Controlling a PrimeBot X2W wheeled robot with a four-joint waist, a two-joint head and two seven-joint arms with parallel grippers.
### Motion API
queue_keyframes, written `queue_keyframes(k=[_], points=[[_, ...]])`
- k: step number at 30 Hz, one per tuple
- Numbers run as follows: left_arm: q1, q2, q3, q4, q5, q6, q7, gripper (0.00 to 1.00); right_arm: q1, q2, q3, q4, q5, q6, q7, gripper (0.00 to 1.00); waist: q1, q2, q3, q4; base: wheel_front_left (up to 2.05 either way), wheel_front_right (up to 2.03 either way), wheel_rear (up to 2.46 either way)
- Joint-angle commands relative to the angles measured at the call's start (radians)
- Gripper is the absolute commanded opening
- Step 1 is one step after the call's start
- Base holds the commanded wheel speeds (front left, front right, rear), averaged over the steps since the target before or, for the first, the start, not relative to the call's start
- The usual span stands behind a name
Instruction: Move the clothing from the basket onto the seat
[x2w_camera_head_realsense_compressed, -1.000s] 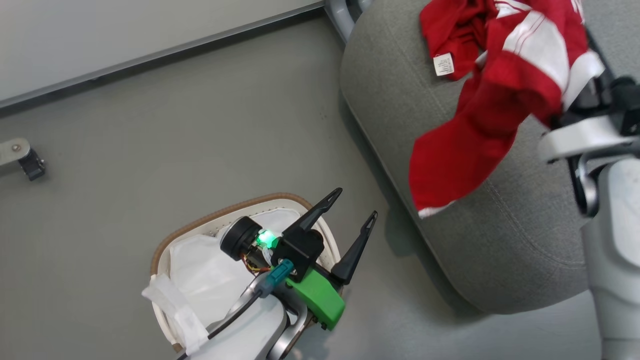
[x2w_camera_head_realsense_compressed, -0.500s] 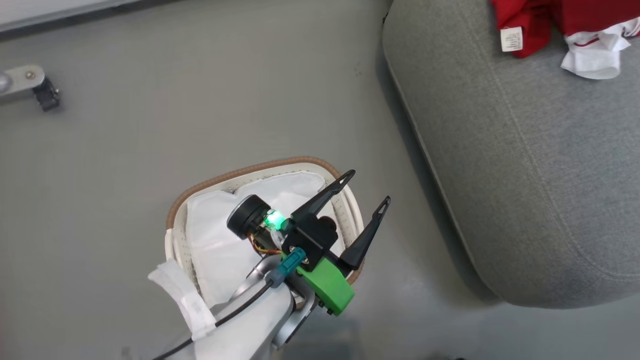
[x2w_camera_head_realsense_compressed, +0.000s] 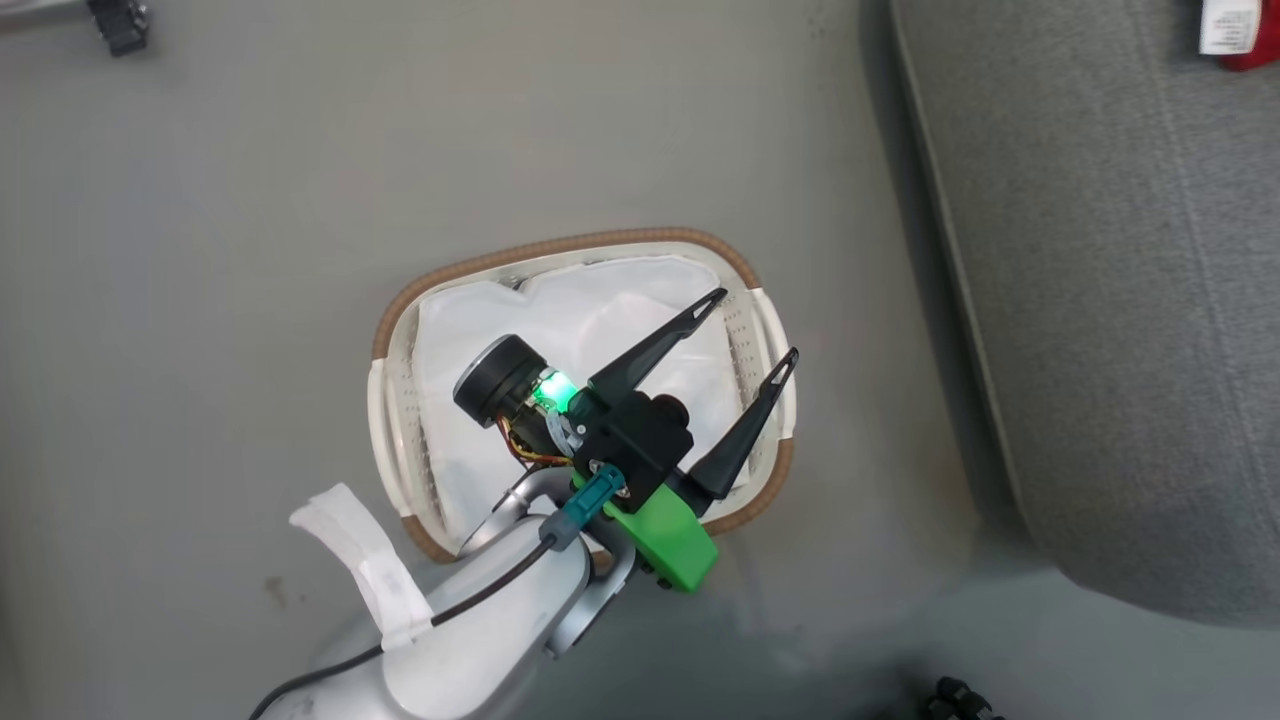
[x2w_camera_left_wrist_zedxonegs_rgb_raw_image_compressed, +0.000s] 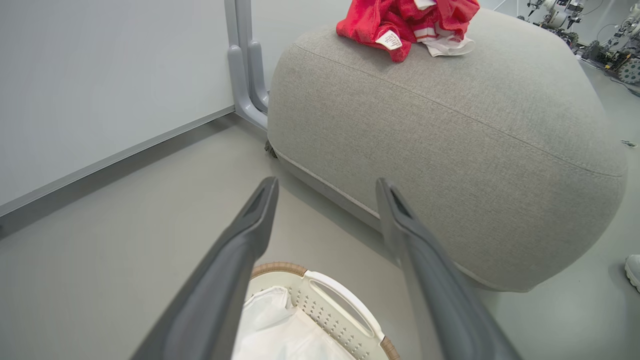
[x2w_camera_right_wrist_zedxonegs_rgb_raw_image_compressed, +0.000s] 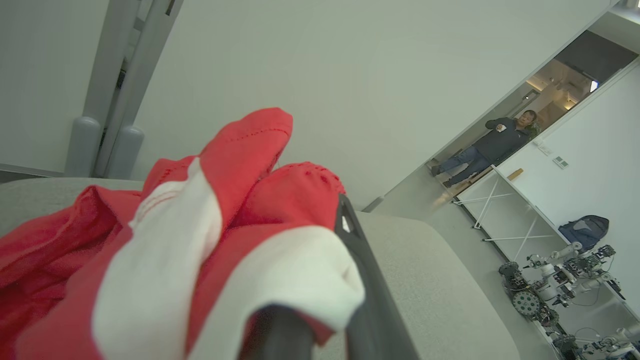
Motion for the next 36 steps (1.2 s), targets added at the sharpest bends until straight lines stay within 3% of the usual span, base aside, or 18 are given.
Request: queue_keyframes(k=[1,8,11,12,13,25,36], points=[[-0.024,0.008,0.002,-0.009,0.009,0.004,0.003,1.00,0.024,0.025,-0.018,0.035,-0.010,-0.001,-0.023,0.00,-0.0002,-0.0001,0.047,0.046,0.00,0.00,0.00],[-0.035,0.025,0.010,-0.028,0.009,0.014,0.013,1.00,0.028,0.092,-0.051,0.160,-0.083,-0.001,-0.092,0.00,-0.0002,-0.0001,0.058,0.047,0.00,0.00,0.00],[-0.025,0.031,0.012,-0.028,0.003,0.021,0.012,1.00,0.023,0.115,-0.062,0.184,-0.110,-0.001,-0.121,0.47,-0.0002,-0.0001,0.051,0.036,0.00,0.00,0.00],[-0.021,0.031,0.012,-0.028,0.000,0.022,0.011,1.00,0.025,0.121,-0.064,0.189,-0.117,-0.001,-0.128,0.87,-0.0002,-0.0001,0.048,0.033,0.00,0.00,0.00],[-0.016,0.032,0.012,-0.028,-0.003,0.022,0.009,1.00,0.029,0.130,-0.064,0.191,-0.125,-0.001,-0.134,1.00,-0.0002,-0.0001,0.043,0.027,0.00,0.00,0.00],[0.019,0.027,0.045,-0.001,-0.047,0.053,-0.019,1.00,0.136,0.245,-0.017,0.136,-0.134,-0.001,-0.176,1.00,-0.0002,-0.0001,-0.050,-0.042,0.00,0.00,0.00],[0.085,0.007,0.112,0.048,-0.107,0.068,-0.056,1.00,0.238,0.270,0.071,0.074,-0.068,-0.001,-0.178,1.00,-0.0002,-0.0001,-0.210,-0.050,0.00,0.00,0.00]])
